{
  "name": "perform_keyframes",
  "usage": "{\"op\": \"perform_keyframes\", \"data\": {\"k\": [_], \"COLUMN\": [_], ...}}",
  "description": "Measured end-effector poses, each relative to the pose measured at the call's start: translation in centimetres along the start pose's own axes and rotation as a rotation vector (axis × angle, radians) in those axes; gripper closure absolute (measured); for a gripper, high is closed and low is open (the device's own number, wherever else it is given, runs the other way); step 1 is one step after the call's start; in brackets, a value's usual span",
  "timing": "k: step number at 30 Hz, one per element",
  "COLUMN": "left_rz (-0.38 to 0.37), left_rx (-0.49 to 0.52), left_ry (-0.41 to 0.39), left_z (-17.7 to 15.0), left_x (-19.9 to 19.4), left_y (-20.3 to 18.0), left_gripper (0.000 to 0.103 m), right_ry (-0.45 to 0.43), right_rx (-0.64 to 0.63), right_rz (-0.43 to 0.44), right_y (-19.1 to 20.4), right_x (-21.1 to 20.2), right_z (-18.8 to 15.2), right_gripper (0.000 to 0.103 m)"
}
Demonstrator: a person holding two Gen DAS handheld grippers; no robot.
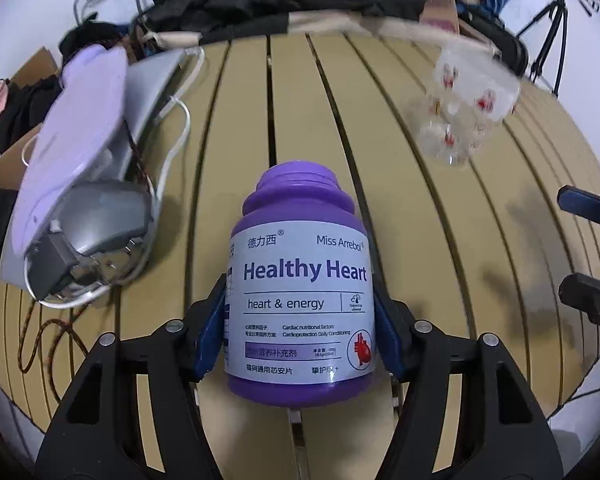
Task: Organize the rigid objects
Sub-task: 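Grasp the purple bottle with the left gripper while the right gripper releases it, then grasp the bottle neck with the right gripper while the left gripper holds it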
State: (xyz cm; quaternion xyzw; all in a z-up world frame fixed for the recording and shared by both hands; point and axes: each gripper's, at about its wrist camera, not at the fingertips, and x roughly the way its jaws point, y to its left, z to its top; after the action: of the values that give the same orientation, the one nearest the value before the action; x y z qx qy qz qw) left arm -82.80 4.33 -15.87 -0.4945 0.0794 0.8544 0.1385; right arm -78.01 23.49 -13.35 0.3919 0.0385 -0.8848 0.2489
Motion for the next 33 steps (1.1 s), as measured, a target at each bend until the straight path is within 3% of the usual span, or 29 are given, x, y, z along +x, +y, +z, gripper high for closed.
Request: {"op": "perform_keyframes", "data": {"k": [3, 8, 10, 13, 19, 21, 23, 24, 25, 26, 28, 29, 31, 33], "left_rz": [-0.039, -0.141, -0.16, -0.195, -0.243, -0.253, -0.247, -0.229, -0.213, -0.209, -0.231, -0.235, -0.194, -0.197], "left_rx": [-0.005, -0.002, 0.01, 0.041, 0.108, 0.12, 0.131, 0.134, 0.127, 0.122, 0.128, 0.139, 0.15, 0.138], "left_ry": [-0.131, -0.392, -0.445, -0.526, -0.579, -0.576, -0.568, -0.559, -0.549, -0.541, -0.54, -0.548, -0.574, -0.597], "left_z": [0.3, 0.3, 0.3, 0.4, 0.5, 0.5, 0.4, 0.7, 0.8, 1.0, 1.2, 1.3, 1.7, 2.4], "left_x": [-2.4, -6.7, -7.6, -8.9, -10.0, -10.1, -9.9, -9.6, -9.4, -9.2, -8.9, -8.9, -8.7, -8.4], "left_y": [0.3, 0.8, 0.5, 0.2, -0.6, -0.8, -0.9, -0.8, -0.7, -0.5, -0.3, -0.5, -0.9, -0.5], "left_gripper": [0.044, 0.043, 0.043, 0.043, 0.043, 0.043, 0.042, 0.037, 0.025, 0.023, 0.029, 0.044, 0.043, 0.043], "right_ry": [-0.031, -0.086, -0.099, -0.066, 0.05, 0.054, 0.036, 0.022, 0.004, -0.003, -0.015, -0.023, -0.05, -0.073], "right_rx": [0.037, 0.154, 0.217, 0.267, 0.315, 0.299, 0.284, 0.243, 0.16, 0.065, -0.122, -0.195, -0.298, -0.329], "right_rz": [0.049, 0.316, 0.423, 0.518, 0.677, 0.679, 0.687, 0.641, 0.55, 0.469, 0.336, 0.274, 0.188, 0.182], "right_y": [-0.1, -0.9, -1.2, -0.9, 0.6, 1.1, 1.2, 1.6, 2.4, 3.4, 5.6, 6.6, 7.7, 7.4], "right_x": [-0.6, -1.6, -1.4, 0.0, 3.2, 3.6, 3.5, 3.2, 2.7, 2.4, 1.9, 1.8, 2.0, 2.5], "right_z": [1.4, 6.1, 8.0, 10.0, 11.5, 11.6, 11.9, 12.2, 12.4, 12.6, 12.8, 12.8, 13.1, 13.9], "right_gripper": [0.024, 0.024, 0.022, 0.022, 0.022, 0.024, 0.034, 0.035, 0.035, 0.035, 0.035, 0.035, 0.035, 0.035]}}
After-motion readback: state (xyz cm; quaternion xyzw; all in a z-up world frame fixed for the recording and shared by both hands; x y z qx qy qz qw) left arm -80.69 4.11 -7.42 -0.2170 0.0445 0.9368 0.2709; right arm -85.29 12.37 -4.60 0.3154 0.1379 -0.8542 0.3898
